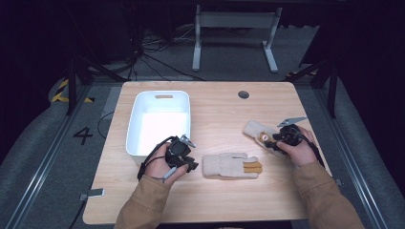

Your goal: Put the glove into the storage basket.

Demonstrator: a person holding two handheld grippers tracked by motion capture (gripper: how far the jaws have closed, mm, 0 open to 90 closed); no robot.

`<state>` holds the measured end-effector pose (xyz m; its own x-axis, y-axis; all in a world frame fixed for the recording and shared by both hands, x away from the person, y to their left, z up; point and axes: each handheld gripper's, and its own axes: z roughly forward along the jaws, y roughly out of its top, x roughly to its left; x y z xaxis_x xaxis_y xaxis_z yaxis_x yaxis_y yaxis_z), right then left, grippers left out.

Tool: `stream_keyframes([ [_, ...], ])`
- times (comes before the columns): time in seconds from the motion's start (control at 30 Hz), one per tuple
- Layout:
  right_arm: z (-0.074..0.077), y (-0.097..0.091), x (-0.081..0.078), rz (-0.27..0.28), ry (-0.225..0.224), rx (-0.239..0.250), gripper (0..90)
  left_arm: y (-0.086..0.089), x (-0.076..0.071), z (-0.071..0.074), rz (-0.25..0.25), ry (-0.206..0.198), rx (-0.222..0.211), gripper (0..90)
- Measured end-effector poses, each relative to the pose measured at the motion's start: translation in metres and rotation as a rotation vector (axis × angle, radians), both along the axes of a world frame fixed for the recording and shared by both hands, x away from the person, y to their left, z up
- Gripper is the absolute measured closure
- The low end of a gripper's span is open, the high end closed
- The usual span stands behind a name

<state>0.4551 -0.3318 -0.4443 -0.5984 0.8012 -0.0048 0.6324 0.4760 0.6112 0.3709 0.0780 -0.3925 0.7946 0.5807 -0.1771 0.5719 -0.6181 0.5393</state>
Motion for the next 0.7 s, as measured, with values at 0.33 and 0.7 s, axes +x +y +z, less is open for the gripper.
stream_keyframes([
  [0.33,0.0011,0.0011,-0.0007,0.059,-0.01,-0.03,67.9,-0.0016,0.0002,-0.0015,-0.001,0.006,0.004,73.1],
  [0.7,0.008,0.0,-0.0036,0.068,-0.038,-0.06,79.5,-0.0013,0.0008,-0.0011,-0.002,0.002,0.0,73.1],
])
